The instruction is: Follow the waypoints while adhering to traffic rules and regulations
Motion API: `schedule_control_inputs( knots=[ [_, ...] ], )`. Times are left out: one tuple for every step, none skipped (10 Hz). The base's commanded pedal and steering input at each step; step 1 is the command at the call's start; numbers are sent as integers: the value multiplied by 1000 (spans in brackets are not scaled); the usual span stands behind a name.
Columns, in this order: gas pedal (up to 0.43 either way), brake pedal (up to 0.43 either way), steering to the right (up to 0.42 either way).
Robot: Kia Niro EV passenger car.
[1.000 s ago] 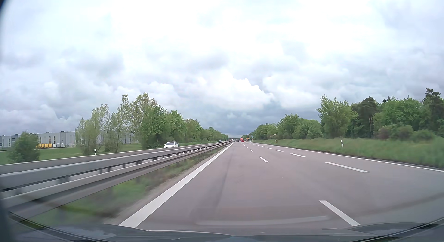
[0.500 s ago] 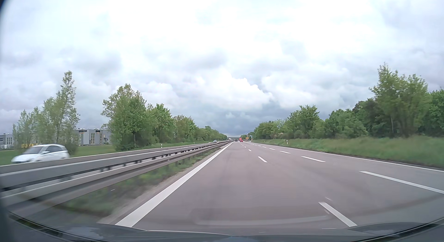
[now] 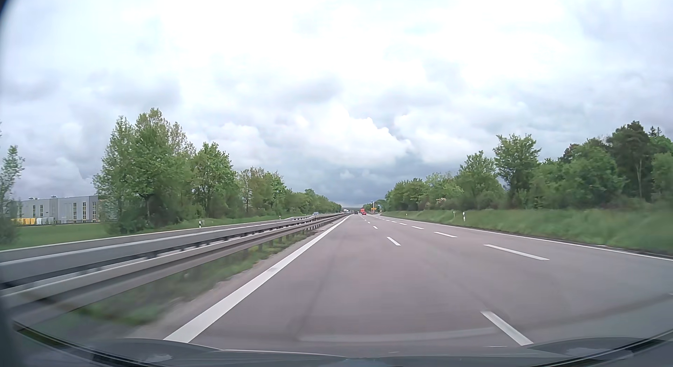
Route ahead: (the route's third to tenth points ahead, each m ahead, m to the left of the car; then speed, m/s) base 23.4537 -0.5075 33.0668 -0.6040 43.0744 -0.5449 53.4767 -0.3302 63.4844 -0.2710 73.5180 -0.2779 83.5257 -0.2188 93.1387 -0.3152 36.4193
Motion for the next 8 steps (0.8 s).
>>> schedule_control_inputs(
  knots=[
    [661,12,2],
    [661,12,2],
    [661,6,2],
    [661,12,3],
    [661,12,3],
    [650,6,3],
    [650,12,3],
    [650,12,3]
  ],
)
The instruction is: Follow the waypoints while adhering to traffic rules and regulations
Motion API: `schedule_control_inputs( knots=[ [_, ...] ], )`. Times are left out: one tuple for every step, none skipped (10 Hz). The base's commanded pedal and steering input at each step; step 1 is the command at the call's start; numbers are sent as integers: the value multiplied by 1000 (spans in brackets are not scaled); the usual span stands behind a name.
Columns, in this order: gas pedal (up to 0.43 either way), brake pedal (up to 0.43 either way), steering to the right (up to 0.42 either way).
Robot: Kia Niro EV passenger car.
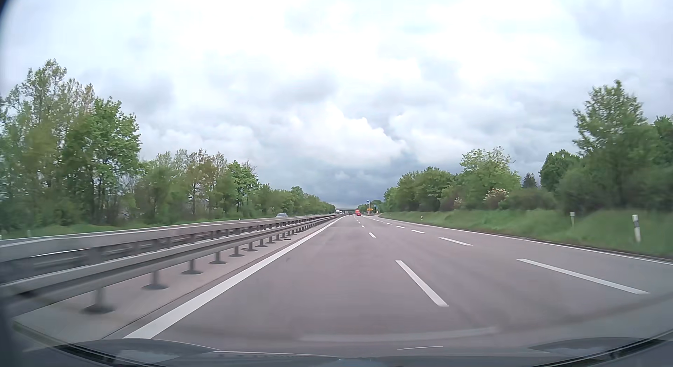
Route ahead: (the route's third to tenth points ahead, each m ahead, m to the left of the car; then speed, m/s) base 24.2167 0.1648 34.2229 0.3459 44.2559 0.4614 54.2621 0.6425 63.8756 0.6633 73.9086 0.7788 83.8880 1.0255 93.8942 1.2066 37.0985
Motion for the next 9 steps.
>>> schedule_control_inputs(
  knots=[
    [650,12,2],
    [650,12,3],
    [650,12,3],
    [650,12,2],
    [650,12,2],
    [650,12,2],
    [650,12,2],
    [650,12,1],
    [650,12,1]
  ],
)
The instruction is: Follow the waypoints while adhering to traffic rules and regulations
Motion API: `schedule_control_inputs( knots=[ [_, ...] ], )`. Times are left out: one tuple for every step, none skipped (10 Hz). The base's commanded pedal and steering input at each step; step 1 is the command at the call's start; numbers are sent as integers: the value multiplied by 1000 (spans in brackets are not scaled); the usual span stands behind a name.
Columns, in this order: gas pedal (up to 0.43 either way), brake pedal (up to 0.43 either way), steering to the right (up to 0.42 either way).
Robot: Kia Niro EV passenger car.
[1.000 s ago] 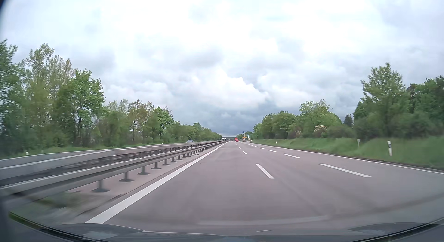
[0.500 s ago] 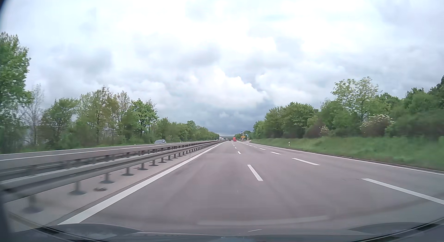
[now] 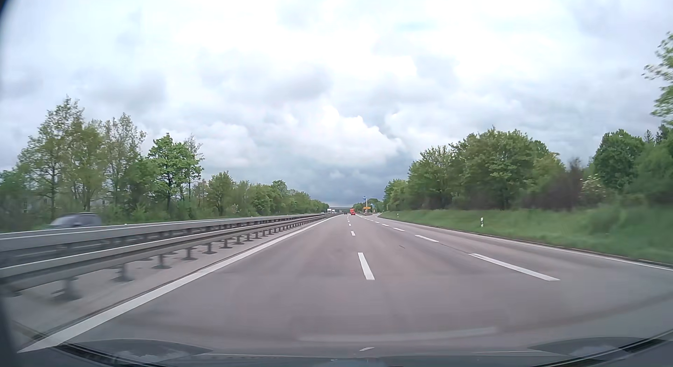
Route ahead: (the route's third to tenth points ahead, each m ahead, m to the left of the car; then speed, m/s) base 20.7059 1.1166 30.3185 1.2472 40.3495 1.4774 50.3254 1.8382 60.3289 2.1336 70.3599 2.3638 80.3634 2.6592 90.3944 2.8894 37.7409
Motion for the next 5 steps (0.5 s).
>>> schedule_control_inputs(
  knots=[
    [642,12,0],
    [642,12,-2],
    [610,12,-5],
    [598,12,-5],
    [598,6,-5]
  ],
)
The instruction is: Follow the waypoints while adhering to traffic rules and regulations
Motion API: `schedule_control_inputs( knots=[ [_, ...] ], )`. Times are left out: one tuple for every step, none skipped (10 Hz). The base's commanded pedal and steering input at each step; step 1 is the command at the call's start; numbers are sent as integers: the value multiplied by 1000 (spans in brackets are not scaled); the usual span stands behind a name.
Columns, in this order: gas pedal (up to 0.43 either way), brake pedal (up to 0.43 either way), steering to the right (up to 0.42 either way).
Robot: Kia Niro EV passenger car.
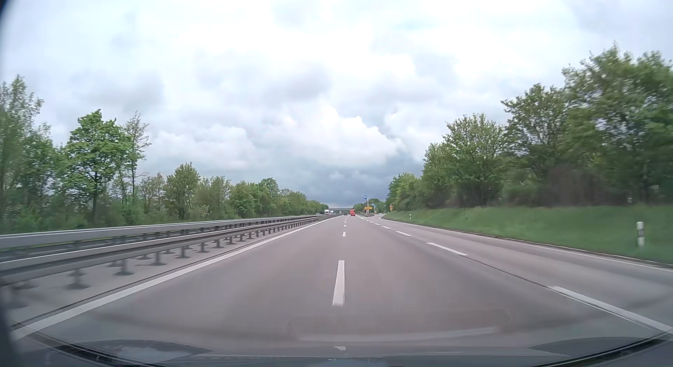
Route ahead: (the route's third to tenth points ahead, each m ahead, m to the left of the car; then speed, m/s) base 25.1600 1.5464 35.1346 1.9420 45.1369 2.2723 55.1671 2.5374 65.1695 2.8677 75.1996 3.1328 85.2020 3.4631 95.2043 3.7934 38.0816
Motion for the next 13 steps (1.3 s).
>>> schedule_control_inputs(
  knots=[
    [598,12,-5],
    [598,12,-5],
    [591,12,-5],
    [591,12,-5],
    [591,12,-5],
    [591,6,-4],
    [591,12,-4],
    [591,12,-4],
    [591,12,-4],
    [591,12,-4],
    [591,12,-4],
    [591,12,-4],
    [591,12,-4]
  ],
)
